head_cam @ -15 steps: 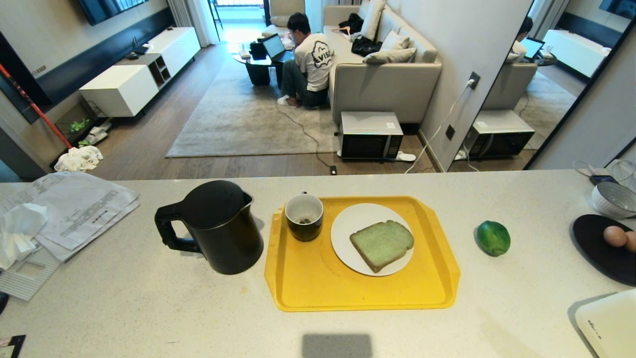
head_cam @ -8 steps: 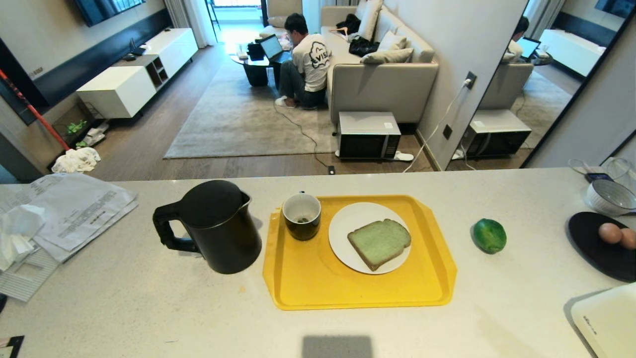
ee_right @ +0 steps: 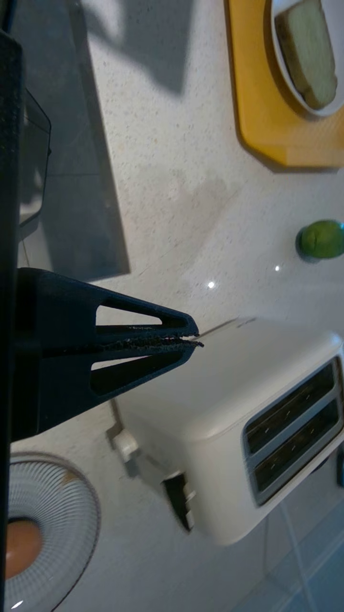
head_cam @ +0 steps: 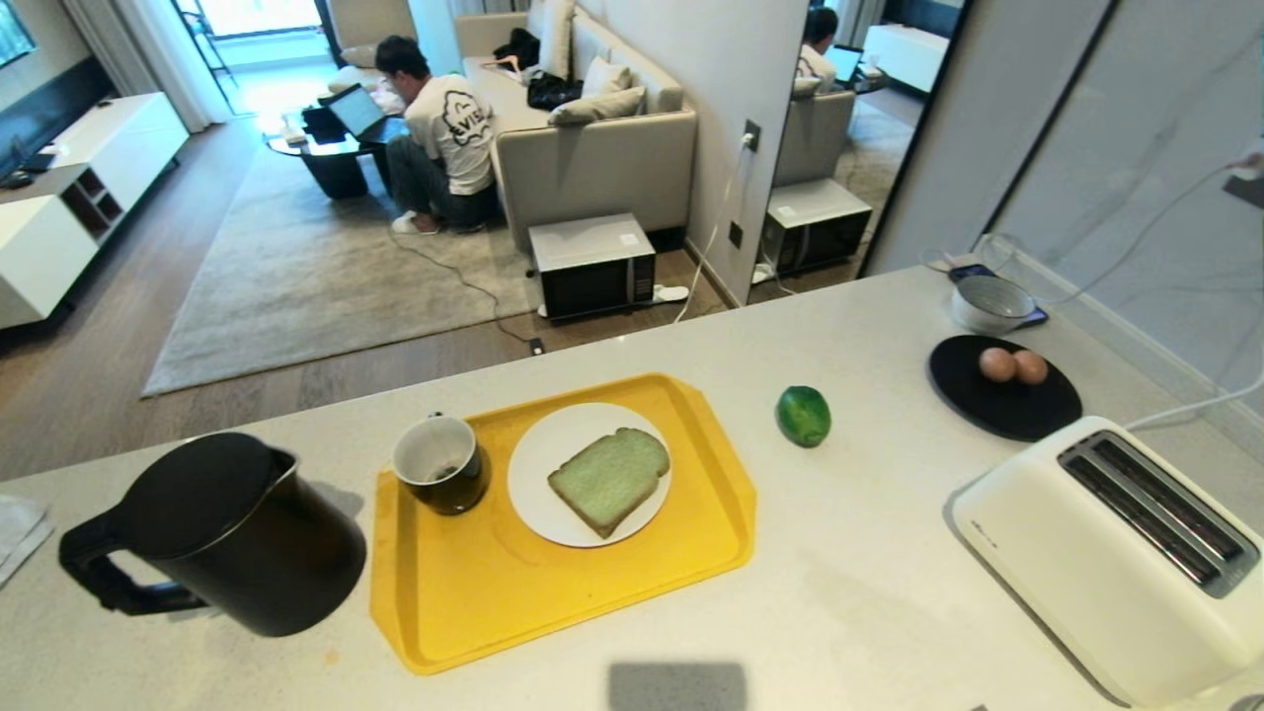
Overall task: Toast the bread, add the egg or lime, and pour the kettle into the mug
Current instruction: Pick up the egg
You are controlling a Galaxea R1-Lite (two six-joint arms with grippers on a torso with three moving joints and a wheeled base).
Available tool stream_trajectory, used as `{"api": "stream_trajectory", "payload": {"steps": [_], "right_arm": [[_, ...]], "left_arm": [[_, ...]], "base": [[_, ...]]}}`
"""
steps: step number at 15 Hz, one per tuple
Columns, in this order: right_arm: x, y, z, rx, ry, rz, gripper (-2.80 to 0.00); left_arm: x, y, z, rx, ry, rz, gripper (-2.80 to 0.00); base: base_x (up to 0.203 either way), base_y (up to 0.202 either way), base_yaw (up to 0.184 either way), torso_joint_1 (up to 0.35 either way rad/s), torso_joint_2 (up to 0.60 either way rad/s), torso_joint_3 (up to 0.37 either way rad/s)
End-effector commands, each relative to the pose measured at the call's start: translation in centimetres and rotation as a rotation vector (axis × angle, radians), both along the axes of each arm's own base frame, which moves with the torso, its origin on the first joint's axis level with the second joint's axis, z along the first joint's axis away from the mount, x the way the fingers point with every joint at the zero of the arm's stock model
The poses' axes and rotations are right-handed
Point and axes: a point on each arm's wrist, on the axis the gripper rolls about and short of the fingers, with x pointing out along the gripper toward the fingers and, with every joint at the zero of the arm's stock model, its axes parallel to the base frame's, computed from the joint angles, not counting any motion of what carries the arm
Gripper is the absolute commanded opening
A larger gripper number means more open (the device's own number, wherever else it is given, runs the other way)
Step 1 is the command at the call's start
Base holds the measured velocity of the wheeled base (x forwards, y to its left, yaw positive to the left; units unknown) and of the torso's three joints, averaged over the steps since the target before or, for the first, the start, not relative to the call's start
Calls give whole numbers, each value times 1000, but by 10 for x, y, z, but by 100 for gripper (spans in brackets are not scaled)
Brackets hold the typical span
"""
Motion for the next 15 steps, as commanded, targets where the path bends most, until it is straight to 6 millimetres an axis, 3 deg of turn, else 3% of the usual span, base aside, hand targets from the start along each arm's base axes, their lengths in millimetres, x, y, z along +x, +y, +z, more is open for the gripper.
{"api": "stream_trajectory", "payload": {"steps": [1,15], "right_arm": [[0,0,0,-2,3,1,-280],[0,0,0,-2,3,1,-280]], "left_arm": [[0,0,0,1,1,0,-280],[0,0,0,0,0,-1,-280]], "base": [[-1,8,-167,2,2,2],[2,8,-169,1,2,3]]}}
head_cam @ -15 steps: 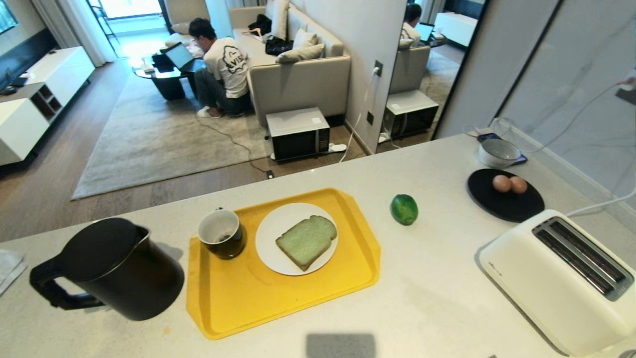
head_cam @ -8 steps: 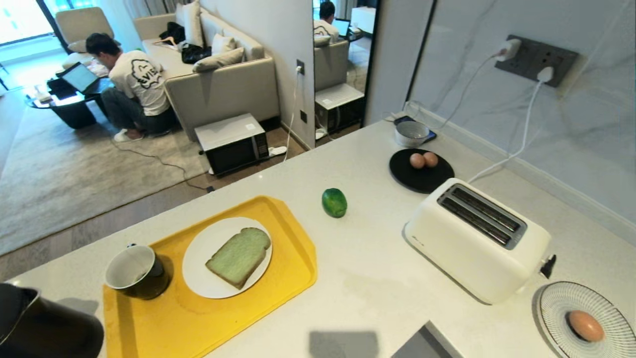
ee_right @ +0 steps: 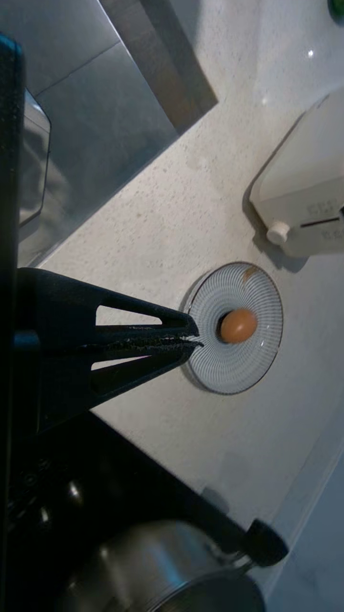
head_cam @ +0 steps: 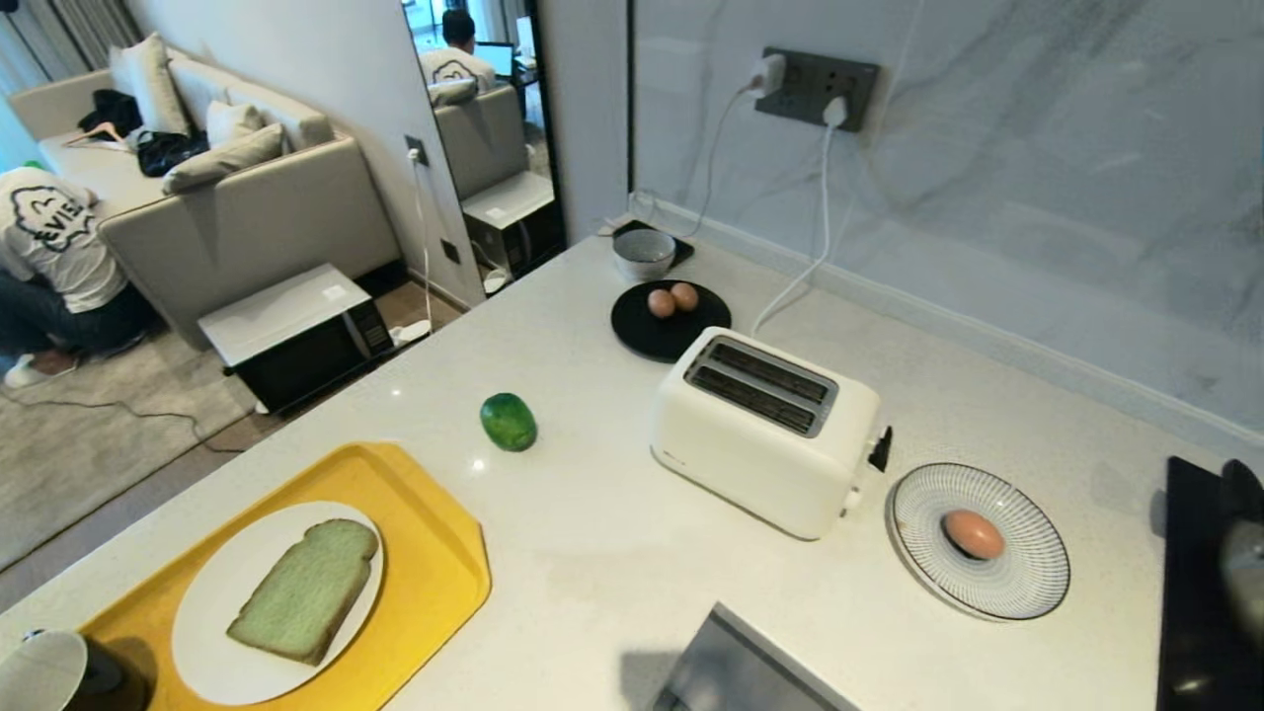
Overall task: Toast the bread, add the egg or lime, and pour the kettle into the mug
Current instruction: Pick up the egg
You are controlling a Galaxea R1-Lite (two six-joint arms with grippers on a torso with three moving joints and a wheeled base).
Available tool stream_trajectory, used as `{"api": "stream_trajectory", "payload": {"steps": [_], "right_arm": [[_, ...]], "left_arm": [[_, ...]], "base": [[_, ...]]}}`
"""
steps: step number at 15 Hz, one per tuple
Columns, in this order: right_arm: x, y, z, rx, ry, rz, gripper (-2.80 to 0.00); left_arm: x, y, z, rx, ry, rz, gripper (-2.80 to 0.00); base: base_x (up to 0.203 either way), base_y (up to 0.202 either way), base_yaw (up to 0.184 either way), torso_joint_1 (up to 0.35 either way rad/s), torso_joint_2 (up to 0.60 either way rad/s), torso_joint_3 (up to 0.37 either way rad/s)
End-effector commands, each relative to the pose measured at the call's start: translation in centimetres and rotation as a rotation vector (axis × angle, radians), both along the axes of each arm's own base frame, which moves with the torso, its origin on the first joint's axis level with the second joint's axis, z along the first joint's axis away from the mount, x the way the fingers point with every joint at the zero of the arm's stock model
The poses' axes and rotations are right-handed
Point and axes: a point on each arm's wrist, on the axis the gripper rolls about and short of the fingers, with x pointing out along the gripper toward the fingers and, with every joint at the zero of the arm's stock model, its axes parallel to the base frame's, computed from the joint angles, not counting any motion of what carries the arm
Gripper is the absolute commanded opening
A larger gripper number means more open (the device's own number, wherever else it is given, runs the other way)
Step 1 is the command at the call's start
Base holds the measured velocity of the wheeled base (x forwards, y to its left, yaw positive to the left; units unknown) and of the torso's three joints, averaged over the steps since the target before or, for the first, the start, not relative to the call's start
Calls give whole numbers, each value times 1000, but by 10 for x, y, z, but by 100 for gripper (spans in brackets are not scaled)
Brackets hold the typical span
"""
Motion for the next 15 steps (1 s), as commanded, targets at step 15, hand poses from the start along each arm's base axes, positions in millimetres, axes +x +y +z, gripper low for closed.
{"api": "stream_trajectory", "payload": {"steps": [15], "right_arm": [[-3,-1,40,-24,174,-34,-280]], "left_arm": [[0,0,0,0,1,1,-280]], "base": [[0,1,-13,0,0,0]]}}
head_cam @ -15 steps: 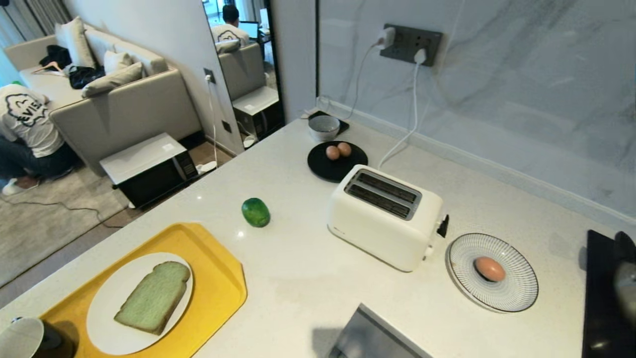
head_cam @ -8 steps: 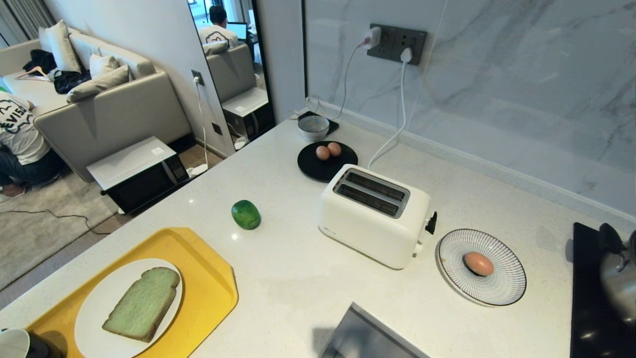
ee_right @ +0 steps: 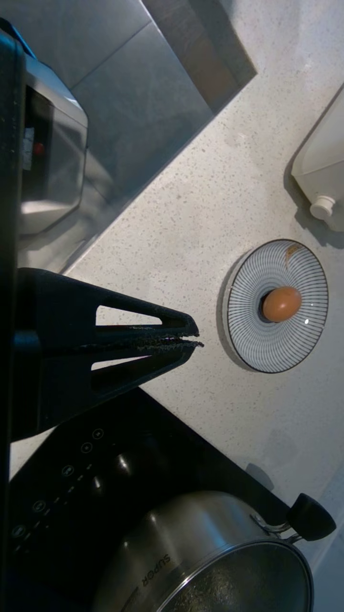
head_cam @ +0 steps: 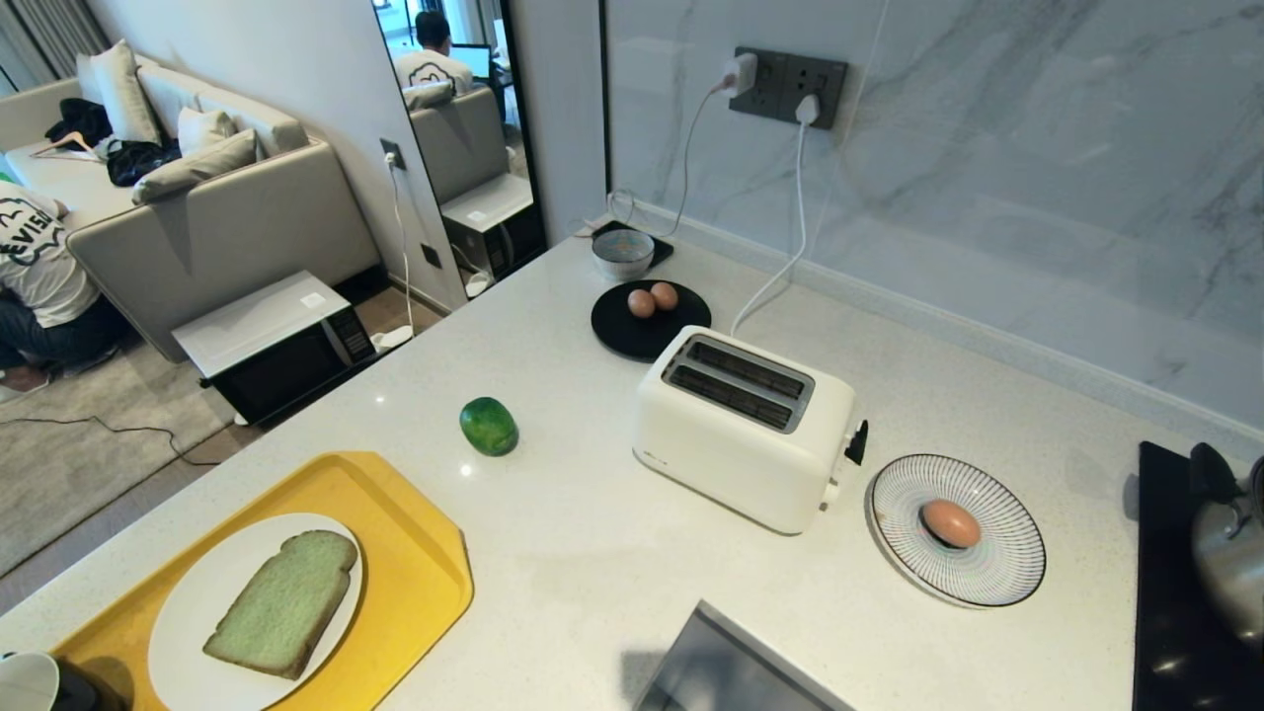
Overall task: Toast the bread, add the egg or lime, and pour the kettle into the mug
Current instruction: Pick up the egg
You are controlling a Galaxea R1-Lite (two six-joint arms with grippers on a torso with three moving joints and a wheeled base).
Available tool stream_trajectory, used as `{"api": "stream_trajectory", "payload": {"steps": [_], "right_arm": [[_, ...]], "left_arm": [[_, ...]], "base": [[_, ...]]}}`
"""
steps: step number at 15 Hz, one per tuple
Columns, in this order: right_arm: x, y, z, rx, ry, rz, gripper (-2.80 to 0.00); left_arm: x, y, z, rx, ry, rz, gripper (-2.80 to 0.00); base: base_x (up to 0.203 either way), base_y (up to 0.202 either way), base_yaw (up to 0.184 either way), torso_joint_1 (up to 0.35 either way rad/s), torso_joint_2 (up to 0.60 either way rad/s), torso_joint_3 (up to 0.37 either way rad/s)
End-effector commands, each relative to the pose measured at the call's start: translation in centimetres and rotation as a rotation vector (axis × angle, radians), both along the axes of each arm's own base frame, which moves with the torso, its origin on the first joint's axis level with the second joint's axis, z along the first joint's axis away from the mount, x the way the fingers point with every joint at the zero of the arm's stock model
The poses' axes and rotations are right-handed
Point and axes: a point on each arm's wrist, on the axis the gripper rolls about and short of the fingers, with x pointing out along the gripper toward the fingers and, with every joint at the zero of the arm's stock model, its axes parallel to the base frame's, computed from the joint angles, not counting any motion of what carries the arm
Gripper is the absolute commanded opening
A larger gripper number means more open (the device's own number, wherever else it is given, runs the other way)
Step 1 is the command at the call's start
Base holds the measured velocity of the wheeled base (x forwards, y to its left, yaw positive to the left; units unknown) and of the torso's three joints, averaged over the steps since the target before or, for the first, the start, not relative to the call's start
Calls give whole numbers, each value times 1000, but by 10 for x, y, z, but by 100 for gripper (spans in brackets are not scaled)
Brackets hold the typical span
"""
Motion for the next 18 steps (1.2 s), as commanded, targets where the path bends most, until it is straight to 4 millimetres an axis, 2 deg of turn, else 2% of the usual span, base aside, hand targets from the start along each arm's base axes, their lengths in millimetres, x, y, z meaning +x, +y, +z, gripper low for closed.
{"api": "stream_trajectory", "payload": {"steps": [1,3,6,7,9,11,13,16,17,18], "right_arm": [[14,0,42,11,111,-6,-280],[47,-1,97,28,198,-21,-280],[108,-2,181,34,274,-63,-280],[130,-2,198,33,344,-70,-280],[170,-1,205,32,524,-66,-280],[203,4,193,29,692,-31,-280],[212,13,174,38,892,62,-280],[226,18,162,33,991,156,-280],[231,18,157,19,1012,166,0],[237,19,152,3,1035,177,0]], "left_arm": [[0,0,0,0,1,1,-280],[0,0,0,0,0,1,-280],[0,0,0,0,1,0,-280],[0,0,0,0,0,1,-280],[0,0,0,0,1,1,-280],[0,0,0,0,0,1,-280],[0,0,0,0,1,1,-280],[0,0,0,0,1,1,-280],[0,0,0,0,1,1,-280],[0,0,0,0,1,-1,-280]], "base": [[0,0,0,0,0,0],[0,0,0,0,0,0],[0,0,0,0,0,0],[0,0,0,0,0,0],[0,0,0,0,0,0],[0,0,0,0,0,0],[0,0,0,0,0,0],[0,0,0,0,0,0],[0,0,0,0,0,0],[0,0,0,0,0,0]]}}
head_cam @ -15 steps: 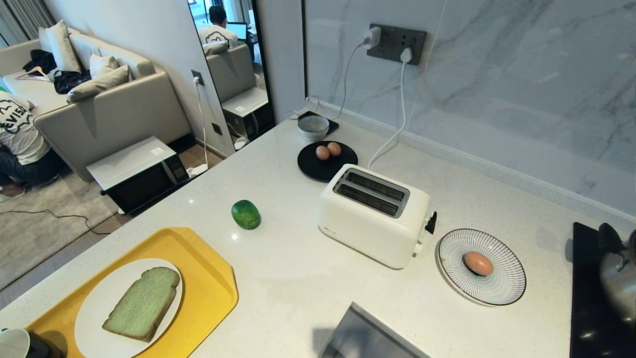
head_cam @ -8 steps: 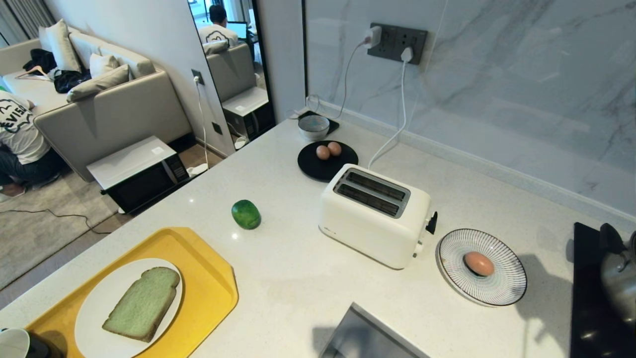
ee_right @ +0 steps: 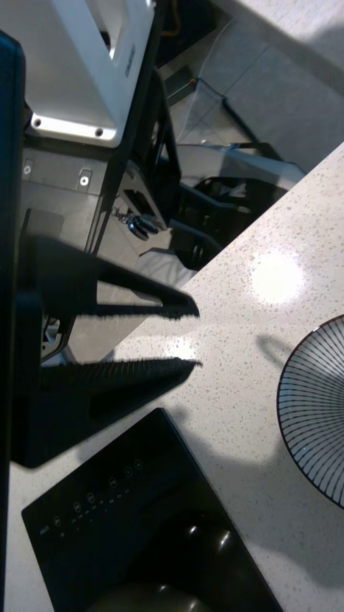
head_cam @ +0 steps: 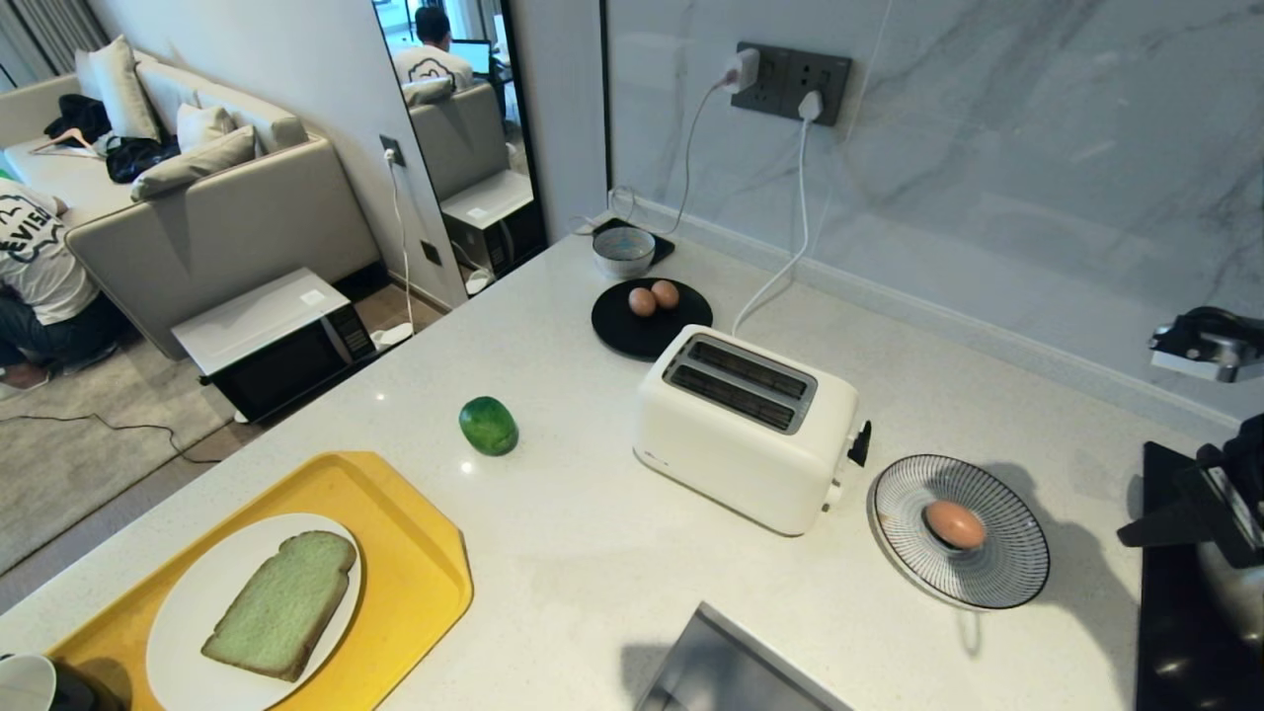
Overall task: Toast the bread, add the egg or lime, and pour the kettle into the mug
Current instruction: Pick up the egg
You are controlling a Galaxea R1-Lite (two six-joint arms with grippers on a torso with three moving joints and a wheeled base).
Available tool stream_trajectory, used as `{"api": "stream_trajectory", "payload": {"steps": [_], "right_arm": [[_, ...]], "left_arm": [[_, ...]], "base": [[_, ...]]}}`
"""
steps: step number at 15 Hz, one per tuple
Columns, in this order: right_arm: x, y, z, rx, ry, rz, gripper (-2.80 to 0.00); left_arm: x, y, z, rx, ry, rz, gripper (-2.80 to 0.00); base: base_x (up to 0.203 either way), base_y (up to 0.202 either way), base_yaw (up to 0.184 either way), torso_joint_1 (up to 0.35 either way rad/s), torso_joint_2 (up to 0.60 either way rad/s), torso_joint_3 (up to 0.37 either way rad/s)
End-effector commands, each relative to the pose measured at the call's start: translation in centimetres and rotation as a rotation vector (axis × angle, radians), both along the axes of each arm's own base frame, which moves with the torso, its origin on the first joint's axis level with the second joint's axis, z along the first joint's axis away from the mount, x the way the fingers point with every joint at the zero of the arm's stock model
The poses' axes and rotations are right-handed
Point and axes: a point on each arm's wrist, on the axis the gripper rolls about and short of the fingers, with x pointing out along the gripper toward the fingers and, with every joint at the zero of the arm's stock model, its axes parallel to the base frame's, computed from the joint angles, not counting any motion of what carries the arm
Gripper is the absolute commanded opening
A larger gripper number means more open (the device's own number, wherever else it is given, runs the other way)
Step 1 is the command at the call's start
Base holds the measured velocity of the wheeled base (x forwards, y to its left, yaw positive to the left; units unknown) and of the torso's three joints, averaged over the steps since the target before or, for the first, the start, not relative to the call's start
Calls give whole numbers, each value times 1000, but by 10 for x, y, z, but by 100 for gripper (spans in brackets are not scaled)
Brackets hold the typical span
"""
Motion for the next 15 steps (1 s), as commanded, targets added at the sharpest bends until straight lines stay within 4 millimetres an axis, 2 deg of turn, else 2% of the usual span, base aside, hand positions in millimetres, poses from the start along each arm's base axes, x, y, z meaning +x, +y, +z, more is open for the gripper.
{"api": "stream_trajectory", "payload": {"steps": [1,5,11,15], "right_arm": [[24,2,-19,-14,89,22,0],[62,4,-42,-39,69,70,0],[104,-20,-102,-189,1,174,0],[116,-24,-110,-210,-8,190,0]], "left_arm": [[0,0,0,0,1,1,-280],[0,0,0,0,2,1,-280],[0,0,0,0,2,1,-280],[0,0,0,0,1,-1,-280]], "base": [[0,0,0,0,0,0],[0,0,0,0,0,0],[0,0,0,0,0,0],[0,0,0,0,0,0]]}}
